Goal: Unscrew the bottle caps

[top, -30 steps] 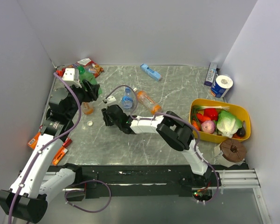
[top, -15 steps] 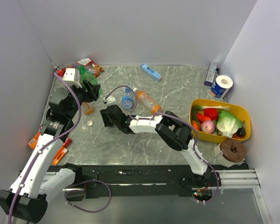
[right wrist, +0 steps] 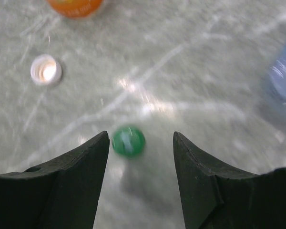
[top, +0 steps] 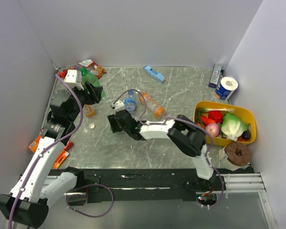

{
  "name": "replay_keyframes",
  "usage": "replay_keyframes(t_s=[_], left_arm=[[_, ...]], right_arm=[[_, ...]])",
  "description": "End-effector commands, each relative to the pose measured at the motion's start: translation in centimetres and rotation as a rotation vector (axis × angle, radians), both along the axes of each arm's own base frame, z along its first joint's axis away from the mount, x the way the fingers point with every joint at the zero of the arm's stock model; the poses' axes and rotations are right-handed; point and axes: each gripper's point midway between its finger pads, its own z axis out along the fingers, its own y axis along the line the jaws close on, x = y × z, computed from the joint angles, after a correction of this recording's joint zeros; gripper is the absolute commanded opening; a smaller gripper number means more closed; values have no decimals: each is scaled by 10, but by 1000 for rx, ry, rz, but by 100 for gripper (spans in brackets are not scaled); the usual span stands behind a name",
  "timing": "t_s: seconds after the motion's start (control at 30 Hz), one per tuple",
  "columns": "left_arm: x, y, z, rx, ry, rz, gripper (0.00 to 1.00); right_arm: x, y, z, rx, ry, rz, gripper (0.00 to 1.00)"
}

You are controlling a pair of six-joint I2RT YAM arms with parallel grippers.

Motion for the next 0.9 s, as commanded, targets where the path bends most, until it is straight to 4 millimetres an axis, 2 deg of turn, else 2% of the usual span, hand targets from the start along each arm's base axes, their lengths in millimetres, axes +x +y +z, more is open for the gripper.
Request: replay_keyframes(t_s=[0.0,0.03,0.07,0.1,0.13,0.2,0.23,0.27,0.3,0.33,0.37,0.4,0.43,0.47,0.5,0.53,0.57,0.63,0.67,0.77,0.87], left_arm=[[-2,-2,19,-1,-67,-23,44],[-5,-9,19,30,-83,-76,44],[-8,-17,21,37,-100,-124,45],[-8,-22,19,44,-99,-155,46],[-14,-35,18,60,-108,-240,45],[-18,-50,12,77,-98,-339,46],[-28,-65,11,82,-101,-442,46],[-32,-73,8,85,-98,-490,46],[-36,-80,5,88,-99,-538,46],[-43,-90,4,106,-109,-595,46],[-55,-102,0,117,-109,-677,47],[-66,-117,-7,130,-83,-746,47],[-70,-124,-13,155,-73,-777,47],[-72,-131,-18,167,-55,-795,47],[-72,-140,-27,180,-25,-820,46],[-82,-153,-33,189,-7,-867,46],[-84,-161,-42,191,20,-894,46],[-96,-175,-51,202,49,-951,46],[-97,-180,-56,211,68,-966,46],[-102,-191,-72,261,104,-986,46],[-102,-194,-79,281,121,-978,46]], right_arm=[[-14,-27,67,103,-113,-7,64],[-21,-35,91,145,-133,-10,64],[-25,-44,96,152,-134,-17,64],[-33,-59,88,134,-115,-25,64],[-36,-71,119,187,-142,-40,64],[-40,-93,132,170,-129,-54,64],[-45,-103,164,230,-141,-51,64],[-34,-121,176,243,-138,-77,64],[-35,-132,187,263,-95,-73,65],[-43,-142,209,325,-51,-32,65],[-30,-165,221,364,-15,-49,66],[-34,-173,235,391,43,-34,67],[-46,-175,254,426,55,35,68],[-49,-180,266,433,43,46,68],[-53,-187,291,441,-7,61,70],[-59,-190,293,423,5,72,70],[-67,-188,309,433,-6,115,71],[-75,-190,311,410,14,139,71],[-80,-189,319,417,13,163,71],[-87,-187,317,416,43,188,71],[-86,-184,304,351,59,154,70]])
